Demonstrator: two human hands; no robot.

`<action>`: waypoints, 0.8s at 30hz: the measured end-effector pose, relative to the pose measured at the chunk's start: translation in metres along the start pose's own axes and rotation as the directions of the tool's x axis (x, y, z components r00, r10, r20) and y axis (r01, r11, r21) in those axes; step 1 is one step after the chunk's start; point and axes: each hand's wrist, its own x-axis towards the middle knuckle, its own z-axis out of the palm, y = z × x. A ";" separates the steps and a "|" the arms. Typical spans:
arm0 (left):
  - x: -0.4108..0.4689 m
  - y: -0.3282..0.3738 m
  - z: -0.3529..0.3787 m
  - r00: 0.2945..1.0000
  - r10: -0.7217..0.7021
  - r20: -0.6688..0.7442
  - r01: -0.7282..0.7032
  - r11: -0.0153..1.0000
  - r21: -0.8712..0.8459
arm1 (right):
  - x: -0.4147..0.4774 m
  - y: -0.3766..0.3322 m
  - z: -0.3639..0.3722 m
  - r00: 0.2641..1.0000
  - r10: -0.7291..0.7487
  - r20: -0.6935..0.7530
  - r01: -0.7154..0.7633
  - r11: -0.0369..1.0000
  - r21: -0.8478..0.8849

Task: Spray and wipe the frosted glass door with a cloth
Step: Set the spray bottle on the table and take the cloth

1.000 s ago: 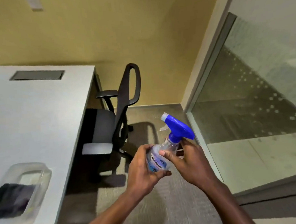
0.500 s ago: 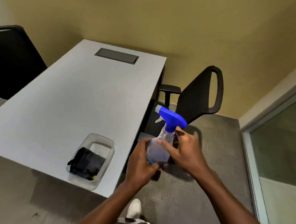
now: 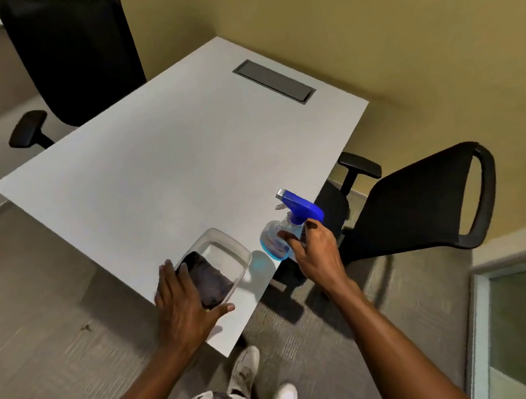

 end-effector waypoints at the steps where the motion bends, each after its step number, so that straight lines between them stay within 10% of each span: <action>1: 0.003 -0.006 0.000 0.999 -0.032 0.027 0.031 0.999 0.008 | 0.007 0.000 0.005 1.000 0.000 0.006 0.000 1.000 0.006; 24: 0.008 -0.035 0.013 0.943 -0.212 0.256 0.231 0.972 -0.046 | 0.054 0.001 0.078 0.985 0.063 0.159 -0.053 0.996 -0.066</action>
